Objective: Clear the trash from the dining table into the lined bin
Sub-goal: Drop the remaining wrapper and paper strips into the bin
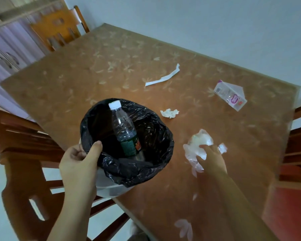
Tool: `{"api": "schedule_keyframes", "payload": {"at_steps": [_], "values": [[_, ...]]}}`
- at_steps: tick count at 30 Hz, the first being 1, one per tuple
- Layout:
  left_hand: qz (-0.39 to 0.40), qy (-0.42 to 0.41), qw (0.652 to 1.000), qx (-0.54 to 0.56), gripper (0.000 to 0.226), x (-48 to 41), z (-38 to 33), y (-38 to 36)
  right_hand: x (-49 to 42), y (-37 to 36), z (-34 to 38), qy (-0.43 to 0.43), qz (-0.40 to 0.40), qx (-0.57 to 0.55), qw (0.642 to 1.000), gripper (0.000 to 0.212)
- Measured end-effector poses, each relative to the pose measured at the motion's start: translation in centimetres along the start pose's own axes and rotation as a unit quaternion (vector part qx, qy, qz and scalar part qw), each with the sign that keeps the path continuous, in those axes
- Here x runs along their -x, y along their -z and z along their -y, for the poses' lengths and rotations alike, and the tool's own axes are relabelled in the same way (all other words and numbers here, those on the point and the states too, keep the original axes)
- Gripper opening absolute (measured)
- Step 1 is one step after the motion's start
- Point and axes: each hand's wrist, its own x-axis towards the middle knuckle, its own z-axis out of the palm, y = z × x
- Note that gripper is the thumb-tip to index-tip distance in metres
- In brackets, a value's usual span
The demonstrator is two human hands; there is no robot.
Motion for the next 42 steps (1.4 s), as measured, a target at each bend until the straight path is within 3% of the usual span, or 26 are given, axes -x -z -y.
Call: {"api": "schedule_keyframes", "payload": {"at_steps": [4, 9, 21, 29, 36, 42], "values": [[0.004, 0.002, 1.0, -0.002, 0.025, -0.2, 0.1, 0.2, 0.6, -0.3, 0.4, -0.029, -0.036, -0.074, 0.996, 0.027], [0.011, -0.024, 1.0, -0.003, 0.026, -0.4, 0.0, 0.4, 1.6, 1.1, 2.0, -0.028, -0.059, -0.114, 0.991, 0.024], [0.058, -0.06, 0.996, 0.014, 0.034, -1.0, -0.6, 1.0, 6.5, 8.9, 10.3, 0.076, -0.207, -0.212, 0.952, 0.015], [0.096, -0.061, 0.992, 0.047, 0.037, -1.9, -0.5, 1.9, 8.7, 10.3, 18.1, 0.219, -0.151, -0.182, 0.947, 0.014], [0.085, -0.082, 0.992, 0.044, 0.036, -3.1, -1.0, 4.1, 9.7, 7.9, 22.9, 0.291, -0.024, -0.161, 0.943, 0.015], [0.06, -0.083, 0.993, 0.065, 0.037, -4.8, -0.5, 6.9, 9.2, 6.1, 22.5, 0.246, -0.078, -0.164, 0.952, 0.02]]}}
